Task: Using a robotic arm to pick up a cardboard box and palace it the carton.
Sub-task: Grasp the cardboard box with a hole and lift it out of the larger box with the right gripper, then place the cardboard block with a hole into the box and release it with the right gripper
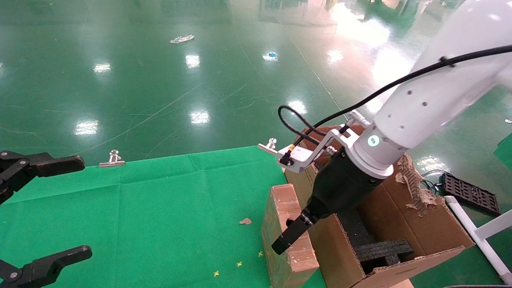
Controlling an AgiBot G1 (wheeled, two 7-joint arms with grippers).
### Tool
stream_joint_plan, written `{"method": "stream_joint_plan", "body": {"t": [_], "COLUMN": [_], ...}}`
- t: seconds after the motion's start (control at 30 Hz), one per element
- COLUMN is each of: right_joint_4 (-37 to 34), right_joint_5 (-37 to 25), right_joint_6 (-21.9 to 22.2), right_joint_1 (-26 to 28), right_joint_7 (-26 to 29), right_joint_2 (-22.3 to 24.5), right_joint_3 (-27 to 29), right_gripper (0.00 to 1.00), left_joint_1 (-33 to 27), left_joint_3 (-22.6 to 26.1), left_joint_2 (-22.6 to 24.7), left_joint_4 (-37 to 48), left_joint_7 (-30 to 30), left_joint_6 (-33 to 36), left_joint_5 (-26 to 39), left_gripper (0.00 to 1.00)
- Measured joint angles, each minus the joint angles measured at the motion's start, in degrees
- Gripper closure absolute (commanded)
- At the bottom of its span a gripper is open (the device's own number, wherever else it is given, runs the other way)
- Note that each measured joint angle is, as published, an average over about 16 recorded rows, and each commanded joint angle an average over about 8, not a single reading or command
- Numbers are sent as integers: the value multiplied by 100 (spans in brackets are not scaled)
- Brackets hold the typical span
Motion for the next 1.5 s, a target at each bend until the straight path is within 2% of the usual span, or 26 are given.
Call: {"method": "stream_joint_plan", "body": {"t": [0.1,0.17,0.2,0.27,0.37,0.43,0.47,0.57,1.17,1.5], "right_joint_4": [45,92,119,180,278,345,378,469,737,760], "right_joint_5": [-106,-180,-217,-284,-372,-423,-446,-507,-800,-718], "right_joint_6": [59,97,115,151,196,219,228,249,261,396], "right_joint_1": [-38,-56,-62,-70,-75,-72,-70,-60,-21,254], "right_joint_7": [69,121,147,201,278,321,340,388,385,-187], "right_joint_2": [-83,-125,-141,-164,-178,-178,-175,-163,-92,176], "right_joint_3": [-47,-77,-91,-117,-148,-165,-173,-192,-290,-37], "right_gripper": [29,53,66,85,99,100,100,100,100,100], "left_joint_1": [0,0,0,-1,-1,-1,-1,-1,-3,-4], "left_joint_3": [1,2,2,3,4,5,5,7,13,17], "left_joint_2": [0,-1,-1,-1,-2,-2,-2,-3,-6,-7], "left_joint_4": [0,0,0,0,0,0,0,0,0,0], "left_joint_7": [1,1,1,2,2,2,3,3,7,9], "left_joint_6": [-1,-1,-1,-1,-2,-2,-2,-3,-6,-7], "left_joint_5": [-1,-1,-2,-2,-3,-3,-4,-4,-9,-12], "left_gripper": [0,0,4,19,53,78,87,99,100,100]}}
